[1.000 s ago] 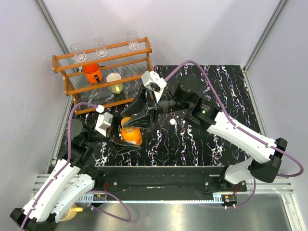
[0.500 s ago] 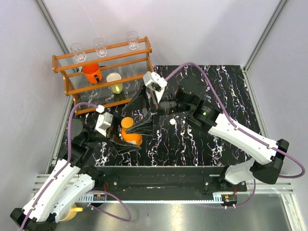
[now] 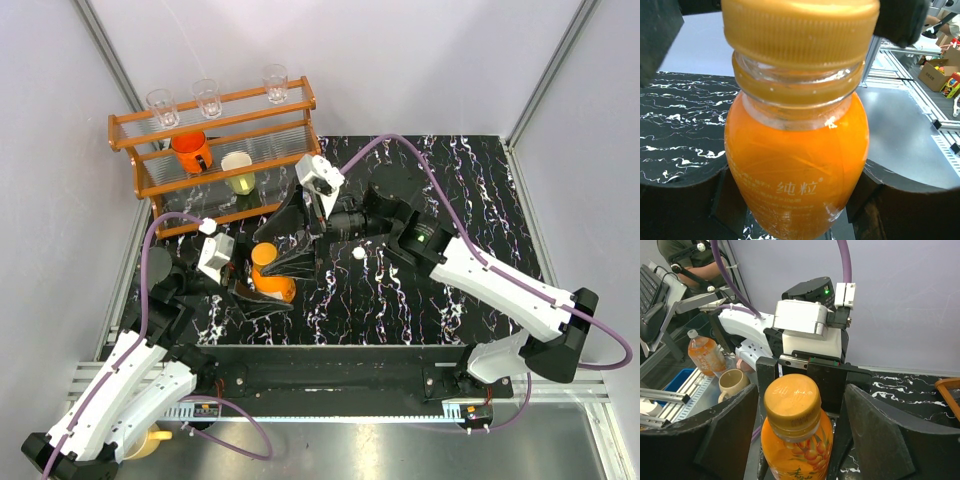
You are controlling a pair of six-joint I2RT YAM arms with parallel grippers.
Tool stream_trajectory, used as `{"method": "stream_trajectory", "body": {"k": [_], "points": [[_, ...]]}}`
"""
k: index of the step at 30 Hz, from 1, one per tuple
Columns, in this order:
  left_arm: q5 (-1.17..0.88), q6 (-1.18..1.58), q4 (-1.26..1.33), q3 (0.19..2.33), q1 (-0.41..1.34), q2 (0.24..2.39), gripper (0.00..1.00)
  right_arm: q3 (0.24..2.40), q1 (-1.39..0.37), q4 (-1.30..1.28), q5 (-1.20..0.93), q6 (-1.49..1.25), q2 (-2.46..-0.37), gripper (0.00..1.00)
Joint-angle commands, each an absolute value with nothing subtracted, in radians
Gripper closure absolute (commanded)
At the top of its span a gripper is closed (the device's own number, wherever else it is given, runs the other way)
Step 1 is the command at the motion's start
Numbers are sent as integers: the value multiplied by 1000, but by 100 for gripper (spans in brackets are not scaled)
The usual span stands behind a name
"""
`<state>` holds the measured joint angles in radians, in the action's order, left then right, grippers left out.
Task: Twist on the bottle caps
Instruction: Screw the bottle cap onto the plastic bottle.
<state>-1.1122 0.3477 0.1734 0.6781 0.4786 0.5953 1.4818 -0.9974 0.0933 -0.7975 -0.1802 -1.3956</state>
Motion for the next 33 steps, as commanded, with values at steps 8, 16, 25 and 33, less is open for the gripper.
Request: {"method": "stream_trajectory", "body": {"k": [8, 16, 25, 33], "points": [[-1086, 333, 206, 681, 471, 589, 82, 1453, -991, 173, -782, -129, -1345, 33], [-1092, 333, 206, 678, 471, 586, 82, 1468, -989, 186, -796, -167, -1361, 34], [-1094, 328, 201, 678, 471, 580, 82, 1486, -989, 184, -816, -187, -1379, 37], [-1111, 330, 201, 678, 469, 575, 82, 1485, -989, 183, -779, -179, -1384, 29]]}}
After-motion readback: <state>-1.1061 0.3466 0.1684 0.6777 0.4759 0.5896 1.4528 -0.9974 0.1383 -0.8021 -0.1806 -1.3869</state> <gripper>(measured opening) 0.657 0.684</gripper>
